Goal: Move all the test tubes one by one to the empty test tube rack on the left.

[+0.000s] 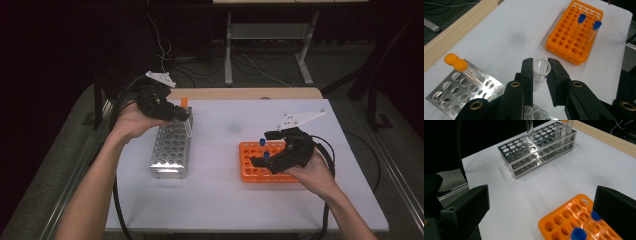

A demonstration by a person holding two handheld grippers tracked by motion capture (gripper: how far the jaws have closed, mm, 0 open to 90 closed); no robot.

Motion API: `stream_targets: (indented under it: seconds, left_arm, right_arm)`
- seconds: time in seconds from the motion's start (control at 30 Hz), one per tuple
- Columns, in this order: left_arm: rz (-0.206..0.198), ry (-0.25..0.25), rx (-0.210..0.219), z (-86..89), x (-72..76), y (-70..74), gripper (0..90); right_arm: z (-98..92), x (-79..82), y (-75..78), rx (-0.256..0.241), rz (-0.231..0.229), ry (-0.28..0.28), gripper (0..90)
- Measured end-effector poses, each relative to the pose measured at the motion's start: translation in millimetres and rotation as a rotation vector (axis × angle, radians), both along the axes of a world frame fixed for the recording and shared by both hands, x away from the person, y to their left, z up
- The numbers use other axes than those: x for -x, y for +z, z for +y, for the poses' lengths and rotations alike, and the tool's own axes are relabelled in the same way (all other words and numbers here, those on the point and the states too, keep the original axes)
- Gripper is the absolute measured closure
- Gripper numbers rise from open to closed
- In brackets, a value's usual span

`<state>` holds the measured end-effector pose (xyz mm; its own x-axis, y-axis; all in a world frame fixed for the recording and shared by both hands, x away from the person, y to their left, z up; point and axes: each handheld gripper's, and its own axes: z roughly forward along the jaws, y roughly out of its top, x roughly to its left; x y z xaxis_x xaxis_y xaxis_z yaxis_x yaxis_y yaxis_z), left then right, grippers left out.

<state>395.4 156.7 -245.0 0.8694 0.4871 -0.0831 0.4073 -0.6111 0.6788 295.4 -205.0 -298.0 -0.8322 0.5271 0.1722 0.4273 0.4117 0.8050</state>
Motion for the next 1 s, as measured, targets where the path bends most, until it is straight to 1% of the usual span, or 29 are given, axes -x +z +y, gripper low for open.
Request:
stream_targets:
  seconds: [0.1,0.17,0.2,0.27,0.3,0.47,0.63,0.67,0.77,0.93,1.0]
  left_arm:
    - [-0.006,0.025,0.002,3.8,-7.0,0.8,74.8]
    - [-0.01,0.033,-0.004,5.7,-11.0,1.4,74.8]
    - [-0.007,0.043,0.001,6.4,-12.9,1.3,74.8]
    - [-0.005,0.05,-0.009,7.6,-17.7,0.2,74.8]
    - [-0.003,0.057,-0.007,7.9,-19.9,-0.9,74.8]
    - [0.003,0.08,-0.009,10.0,-33.6,-9.4,74.8]
    - [0.003,0.101,-0.019,9.3,-45.4,-17.5,74.8]
    - [0.002,0.104,-0.019,8.6,-46.7,-19.0,74.8]
    - [0.001,0.113,-0.043,6.6,-52.4,-24.9,74.8]
    - [-0.008,0.13,-0.061,5.1,-58.7,-34.0,74.8]
    - [-0.008,0.145,-0.061,5.2,-61.0,-38.1,74.8]
  right_arm:
    - [-11.2,2.2,-2.2,-0.012,0.006,-0.019,0.3]
    - [-17.1,4.1,-3.9,-0.019,0.013,-0.031,0.3]
    - [-20.4,4.7,-5.3,-0.024,0.013,-0.035,0.3]
    - [-26.4,6.8,-8.1,-0.034,0.022,-0.045,0.3]
    - [-29.3,7.9,-9.8,-0.036,0.026,-0.05,0.3]
    - [-42.2,12.4,-18.7,-0.042,0.049,-0.07,0.3]
    - [-51.0,17.0,-22.6,-0.051,0.056,-0.081,0.3]
    - [-52.9,17.8,-23.4,-0.052,0.055,-0.084,0.3]
    - [-57.0,19.0,-25.1,-0.057,0.055,-0.09,0.3]
    - [-61.1,19.9,-27.1,-0.066,0.061,-0.095,0.3]
    - [-61.6,20.1,-27.4,-0.068,0.06,-0.094,0.3]
